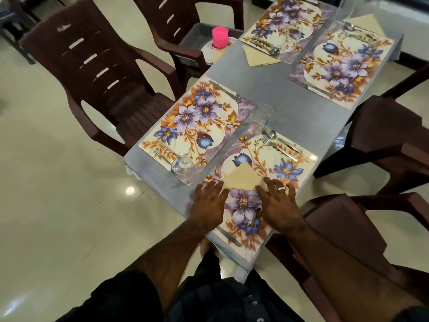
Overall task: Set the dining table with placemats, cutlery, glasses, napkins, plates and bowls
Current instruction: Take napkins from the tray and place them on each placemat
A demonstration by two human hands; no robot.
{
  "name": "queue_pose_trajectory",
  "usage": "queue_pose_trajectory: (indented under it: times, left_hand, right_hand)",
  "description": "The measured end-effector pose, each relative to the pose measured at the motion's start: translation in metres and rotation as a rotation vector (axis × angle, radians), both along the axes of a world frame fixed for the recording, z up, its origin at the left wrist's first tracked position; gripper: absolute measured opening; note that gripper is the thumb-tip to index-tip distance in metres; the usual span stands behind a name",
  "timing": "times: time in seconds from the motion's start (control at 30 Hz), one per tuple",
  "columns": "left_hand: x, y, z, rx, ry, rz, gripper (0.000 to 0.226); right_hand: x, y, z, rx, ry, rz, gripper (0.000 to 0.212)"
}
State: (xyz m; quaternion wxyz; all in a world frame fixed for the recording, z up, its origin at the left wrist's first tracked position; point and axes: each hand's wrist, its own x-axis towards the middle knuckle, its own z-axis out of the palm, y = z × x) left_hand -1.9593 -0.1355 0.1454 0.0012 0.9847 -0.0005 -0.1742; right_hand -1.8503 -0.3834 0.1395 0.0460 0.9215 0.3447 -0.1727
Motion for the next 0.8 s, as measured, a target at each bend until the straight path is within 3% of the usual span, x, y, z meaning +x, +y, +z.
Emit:
queue_pose_trajectory:
  times: [0.1,0.2,0.37,0.53,0.8]
  left_hand:
    - [-0.014,-0.007,-0.005,-0.051,-0.054,0.028,0.075]
    - [-0.016,-0.011,-0.009,-0.082,-0.093,0.034,0.08]
    - [0.001,-0.004,-0.014,-0.058,-0.02,0.035,0.091]
    - [-0.001,0.005,-0.016,-0.028,0.024,0.068,0.094]
    - [-0.018,0.008,-0.009,-0.037,0.061,0.189,0.099]
  right_hand:
    - [-0.018,0.003,-0.006,0.078,0.03,-0.022,0.087]
    - [-0.029,0.016,-0.01,0.122,0.017,-0.019,0.074]
    - [-0.027,0.028,-0.02,0.118,0.009,-0.005,0.066]
    - [-0.024,0.007,-0.023,0.111,0.064,-0.056,0.073]
    - [-0.016,-0.044,-0.017,0.074,-0.011,-0.2,0.08]
